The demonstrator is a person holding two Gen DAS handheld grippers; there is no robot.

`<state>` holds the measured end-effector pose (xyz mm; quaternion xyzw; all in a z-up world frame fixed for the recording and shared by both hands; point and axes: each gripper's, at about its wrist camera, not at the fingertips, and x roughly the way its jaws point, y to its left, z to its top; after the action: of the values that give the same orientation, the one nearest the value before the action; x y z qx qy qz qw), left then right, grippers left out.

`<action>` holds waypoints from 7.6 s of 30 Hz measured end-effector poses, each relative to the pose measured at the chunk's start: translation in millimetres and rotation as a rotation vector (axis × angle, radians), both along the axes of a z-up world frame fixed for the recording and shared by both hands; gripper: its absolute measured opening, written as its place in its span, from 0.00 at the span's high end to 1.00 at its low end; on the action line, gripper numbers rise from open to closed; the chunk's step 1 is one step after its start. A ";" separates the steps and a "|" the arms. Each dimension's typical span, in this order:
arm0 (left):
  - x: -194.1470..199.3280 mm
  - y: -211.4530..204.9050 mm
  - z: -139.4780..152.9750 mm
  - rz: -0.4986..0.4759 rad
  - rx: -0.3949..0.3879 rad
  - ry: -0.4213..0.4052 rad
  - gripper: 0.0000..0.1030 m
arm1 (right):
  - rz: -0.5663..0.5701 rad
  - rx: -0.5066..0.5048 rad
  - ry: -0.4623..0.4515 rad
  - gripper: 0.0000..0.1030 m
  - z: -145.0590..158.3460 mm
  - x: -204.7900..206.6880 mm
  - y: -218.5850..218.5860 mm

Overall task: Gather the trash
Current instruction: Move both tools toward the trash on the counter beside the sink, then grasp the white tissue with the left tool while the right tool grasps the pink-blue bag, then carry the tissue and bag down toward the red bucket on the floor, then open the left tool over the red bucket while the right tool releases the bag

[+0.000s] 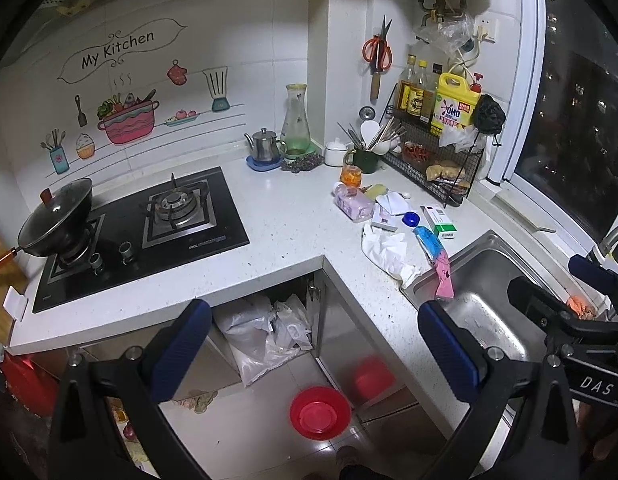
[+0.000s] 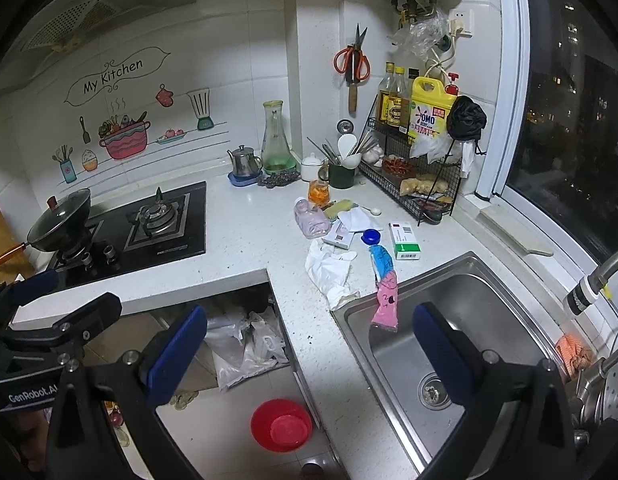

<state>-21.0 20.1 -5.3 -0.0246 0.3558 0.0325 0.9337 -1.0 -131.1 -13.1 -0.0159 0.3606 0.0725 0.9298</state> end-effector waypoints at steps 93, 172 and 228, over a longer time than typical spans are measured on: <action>376.2 -110.2 -252.9 -0.263 -0.080 0.633 0.00 | -0.134 -0.091 0.635 0.08 -225.9 283.9 -127.5; 96.8 69.8 -357.3 -0.240 -0.259 0.711 0.98 | 0.019 -0.079 0.717 0.89 -292.4 75.1 33.4; 101.0 69.5 -710.6 -0.217 -0.207 0.776 0.11 | 0.077 -0.130 0.871 0.89 -675.5 81.4 56.4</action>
<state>80.0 89.5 -715.9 -0.0668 0.6832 -0.0950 0.7210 80.4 -74.7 -688.6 -0.0558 0.7218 0.0843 0.6847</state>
